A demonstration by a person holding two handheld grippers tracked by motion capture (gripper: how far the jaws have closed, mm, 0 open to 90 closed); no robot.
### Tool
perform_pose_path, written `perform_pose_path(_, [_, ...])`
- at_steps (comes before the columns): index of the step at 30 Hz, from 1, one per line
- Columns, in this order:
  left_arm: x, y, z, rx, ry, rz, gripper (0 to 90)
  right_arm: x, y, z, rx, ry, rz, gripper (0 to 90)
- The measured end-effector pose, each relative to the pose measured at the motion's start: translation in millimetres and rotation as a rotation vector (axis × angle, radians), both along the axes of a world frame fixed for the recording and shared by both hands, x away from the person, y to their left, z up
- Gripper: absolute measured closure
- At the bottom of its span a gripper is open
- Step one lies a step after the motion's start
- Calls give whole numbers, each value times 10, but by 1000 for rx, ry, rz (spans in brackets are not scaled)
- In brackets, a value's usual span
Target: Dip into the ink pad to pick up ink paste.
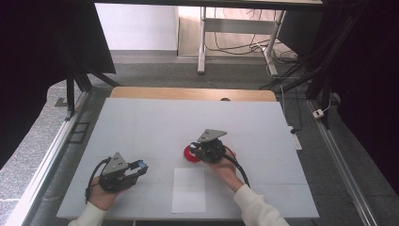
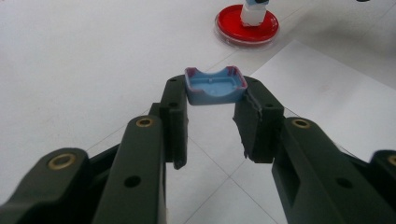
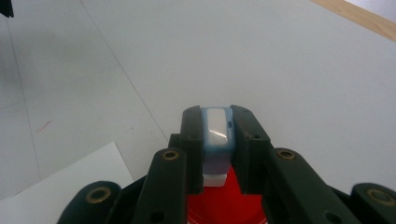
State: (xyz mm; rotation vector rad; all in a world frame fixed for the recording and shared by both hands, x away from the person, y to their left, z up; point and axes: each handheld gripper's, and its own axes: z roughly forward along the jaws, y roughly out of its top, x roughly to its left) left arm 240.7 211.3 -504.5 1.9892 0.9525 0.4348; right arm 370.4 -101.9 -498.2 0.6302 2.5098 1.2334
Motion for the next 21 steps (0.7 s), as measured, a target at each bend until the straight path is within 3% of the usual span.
perform_pose_path(21, [-3,-15,1,3,-1,0,653,-2,37,-65,-38,0,-3,752])
